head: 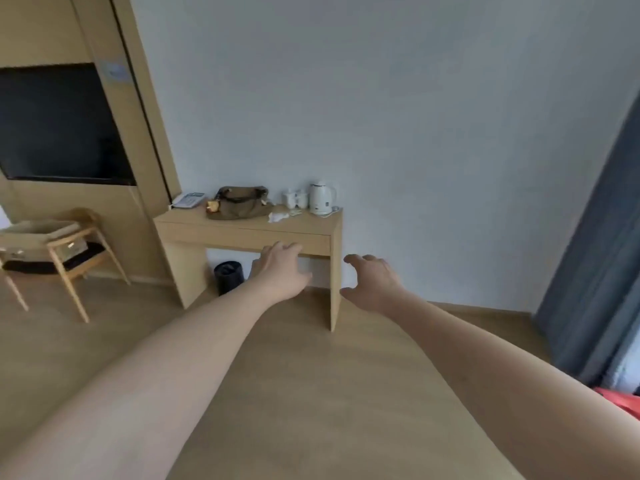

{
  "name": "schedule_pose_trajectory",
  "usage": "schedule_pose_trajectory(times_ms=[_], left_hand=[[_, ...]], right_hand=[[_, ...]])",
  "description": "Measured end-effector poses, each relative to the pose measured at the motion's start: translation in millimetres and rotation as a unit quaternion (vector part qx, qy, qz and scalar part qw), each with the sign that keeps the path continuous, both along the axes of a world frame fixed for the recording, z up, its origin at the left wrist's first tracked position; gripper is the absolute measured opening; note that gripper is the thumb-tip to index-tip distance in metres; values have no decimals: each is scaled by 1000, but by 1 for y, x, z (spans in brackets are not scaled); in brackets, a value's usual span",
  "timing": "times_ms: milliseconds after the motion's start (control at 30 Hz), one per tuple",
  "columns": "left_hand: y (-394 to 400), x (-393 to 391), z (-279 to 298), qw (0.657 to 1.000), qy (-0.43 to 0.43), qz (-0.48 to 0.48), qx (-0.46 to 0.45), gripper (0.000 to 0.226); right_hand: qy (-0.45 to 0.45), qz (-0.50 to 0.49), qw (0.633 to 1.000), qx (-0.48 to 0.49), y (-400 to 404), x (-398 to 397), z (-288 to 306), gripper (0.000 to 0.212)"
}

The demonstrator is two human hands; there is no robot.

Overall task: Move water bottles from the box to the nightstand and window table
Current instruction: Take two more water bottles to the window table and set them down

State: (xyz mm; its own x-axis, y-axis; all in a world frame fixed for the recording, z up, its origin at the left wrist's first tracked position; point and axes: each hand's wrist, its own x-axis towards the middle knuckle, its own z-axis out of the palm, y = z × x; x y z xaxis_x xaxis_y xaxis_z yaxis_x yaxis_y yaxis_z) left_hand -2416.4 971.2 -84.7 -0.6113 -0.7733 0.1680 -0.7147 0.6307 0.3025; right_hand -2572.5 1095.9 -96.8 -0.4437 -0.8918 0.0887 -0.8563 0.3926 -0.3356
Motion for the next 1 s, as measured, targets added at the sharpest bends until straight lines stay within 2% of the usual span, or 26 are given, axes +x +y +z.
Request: schedule_pose_trajectory(times_ms=[100,267,600,833,1000], left_hand=[[-54,74,-14,998,10,65,20,64],[-125,188,-34,982,11,189,20,54],[-288,343,-50,922,-13,387,31,62],[-400,423,-28,894,-43,443,51,65],[-480,479,-36,886,-28,457,71,67]], right_hand=[[-12,74,997,18,-78,60,-11,75],[-24,188,981,38,-194,158,-35,70],[-26,357,932,53,-439,306,-65,63],[-32,437,898,44,-591,397,-39,63],[-39,473,878,59,-678,460,-47,59]])
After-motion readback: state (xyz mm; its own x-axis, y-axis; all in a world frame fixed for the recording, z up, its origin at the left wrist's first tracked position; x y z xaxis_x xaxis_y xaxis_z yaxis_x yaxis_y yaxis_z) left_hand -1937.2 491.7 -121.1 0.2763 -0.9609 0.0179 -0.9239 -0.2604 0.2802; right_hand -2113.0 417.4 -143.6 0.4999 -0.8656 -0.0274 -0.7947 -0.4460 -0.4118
